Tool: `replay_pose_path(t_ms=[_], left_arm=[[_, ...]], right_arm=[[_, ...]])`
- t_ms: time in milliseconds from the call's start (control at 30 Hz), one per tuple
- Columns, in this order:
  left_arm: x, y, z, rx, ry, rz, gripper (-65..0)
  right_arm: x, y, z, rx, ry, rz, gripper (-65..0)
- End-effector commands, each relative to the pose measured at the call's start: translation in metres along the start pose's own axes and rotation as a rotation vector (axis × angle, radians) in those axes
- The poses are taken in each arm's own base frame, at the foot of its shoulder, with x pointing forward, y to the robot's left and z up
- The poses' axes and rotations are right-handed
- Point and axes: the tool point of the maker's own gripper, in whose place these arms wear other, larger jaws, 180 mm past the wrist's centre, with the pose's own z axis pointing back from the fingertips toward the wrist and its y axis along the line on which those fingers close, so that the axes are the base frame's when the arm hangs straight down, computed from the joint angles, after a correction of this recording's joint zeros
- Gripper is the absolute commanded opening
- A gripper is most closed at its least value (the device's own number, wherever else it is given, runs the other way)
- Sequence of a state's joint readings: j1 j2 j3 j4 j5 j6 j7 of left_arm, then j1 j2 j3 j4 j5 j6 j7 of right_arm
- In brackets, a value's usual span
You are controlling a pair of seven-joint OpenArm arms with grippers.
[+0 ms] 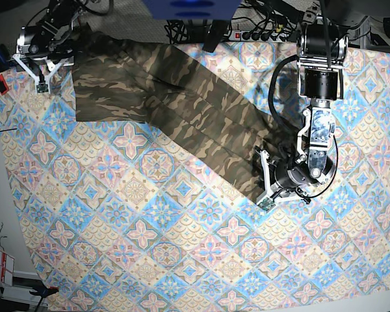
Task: Fold the T-shirt properly
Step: 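Release the right gripper and move it along the strip's other end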
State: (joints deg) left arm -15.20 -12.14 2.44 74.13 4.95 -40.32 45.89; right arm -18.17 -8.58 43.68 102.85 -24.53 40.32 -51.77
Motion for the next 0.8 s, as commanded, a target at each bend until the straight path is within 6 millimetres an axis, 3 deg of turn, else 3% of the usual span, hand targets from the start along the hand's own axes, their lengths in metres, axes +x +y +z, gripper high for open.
replay_pose_path(t_ms=[0, 267, 367, 533, 633, 767], left_arm=[[0.016, 0.011, 0.006, 0.026, -0.044, -0.005, -56.9], [0.016, 0.011, 0.005, 0.026, -0.043, -0.004, -56.9], [0.011, 0.008, 0.004, 0.019, -0.035, -0.001, -56.9], [0.007, 0.004, 0.003, 0.013, -0.031, 0.002, -56.9], [0.006, 0.004, 0.003, 0.013, -0.027, 0.002, -56.9], [0.006, 0.004, 0.003, 0.012, -0.025, 0.001, -56.9]], right_arm=[[0.001, -0.003, 0.0, -0.009, 0.0, 0.013, -21.9], [0.0, 0.041, -0.022, 0.117, 0.032, 0.063, -22.0], [0.015, 0.048, -0.027, 0.138, 0.013, 0.053, -22.0], [0.021, 0.052, -0.026, 0.143, 0.001, 0.07, -22.1], [0.029, 0.039, -0.018, 0.104, -0.028, 0.061, -22.1], [0.038, -0.006, 0.005, -0.024, -0.081, -0.002, -22.2]])
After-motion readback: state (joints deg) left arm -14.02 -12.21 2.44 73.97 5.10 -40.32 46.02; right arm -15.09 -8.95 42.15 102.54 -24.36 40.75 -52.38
